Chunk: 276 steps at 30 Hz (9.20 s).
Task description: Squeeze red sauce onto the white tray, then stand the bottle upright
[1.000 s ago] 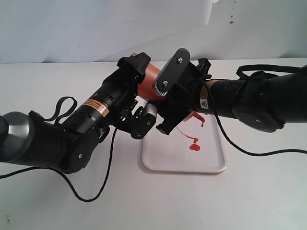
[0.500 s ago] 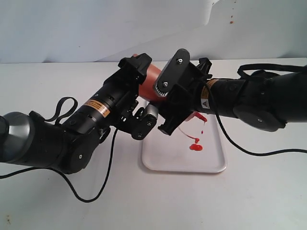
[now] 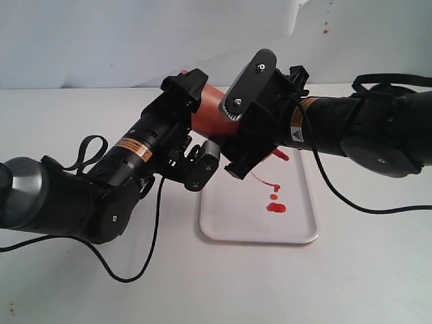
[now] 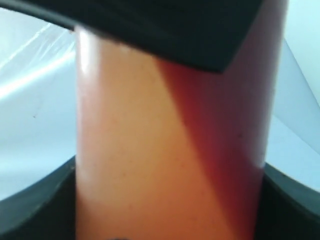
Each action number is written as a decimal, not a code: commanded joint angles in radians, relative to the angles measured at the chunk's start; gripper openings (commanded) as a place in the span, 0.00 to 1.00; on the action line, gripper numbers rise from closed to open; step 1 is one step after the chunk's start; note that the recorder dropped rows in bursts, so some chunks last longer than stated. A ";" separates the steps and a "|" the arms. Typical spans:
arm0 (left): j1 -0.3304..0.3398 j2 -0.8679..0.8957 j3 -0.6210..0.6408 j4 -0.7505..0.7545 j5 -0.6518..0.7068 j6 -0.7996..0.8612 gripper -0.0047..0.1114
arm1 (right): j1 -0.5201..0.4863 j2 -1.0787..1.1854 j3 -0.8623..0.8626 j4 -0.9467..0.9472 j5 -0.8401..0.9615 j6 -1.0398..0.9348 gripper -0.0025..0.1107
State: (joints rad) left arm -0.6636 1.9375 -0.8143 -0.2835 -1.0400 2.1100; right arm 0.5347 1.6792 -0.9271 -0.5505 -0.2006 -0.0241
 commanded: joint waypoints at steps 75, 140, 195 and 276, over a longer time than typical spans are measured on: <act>0.268 -0.017 0.385 0.529 -0.181 -1.942 0.04 | 0.015 -0.647 0.057 -0.128 0.753 0.302 0.62; 0.682 0.151 0.192 1.541 -0.181 -2.315 0.04 | 0.173 0.221 0.086 -0.064 -0.505 0.448 0.62; 0.560 0.184 0.111 1.439 0.006 -2.362 0.33 | 0.186 0.303 0.041 0.334 -0.582 0.156 0.09; 1.009 0.046 0.111 1.788 -0.181 -2.580 0.94 | 0.292 0.393 -0.215 0.236 -0.235 0.235 0.02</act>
State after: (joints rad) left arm 0.3442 1.9916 -0.7045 1.5118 -1.2053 -0.4620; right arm 0.8256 2.0818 -1.1358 -0.3129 -0.4247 0.2102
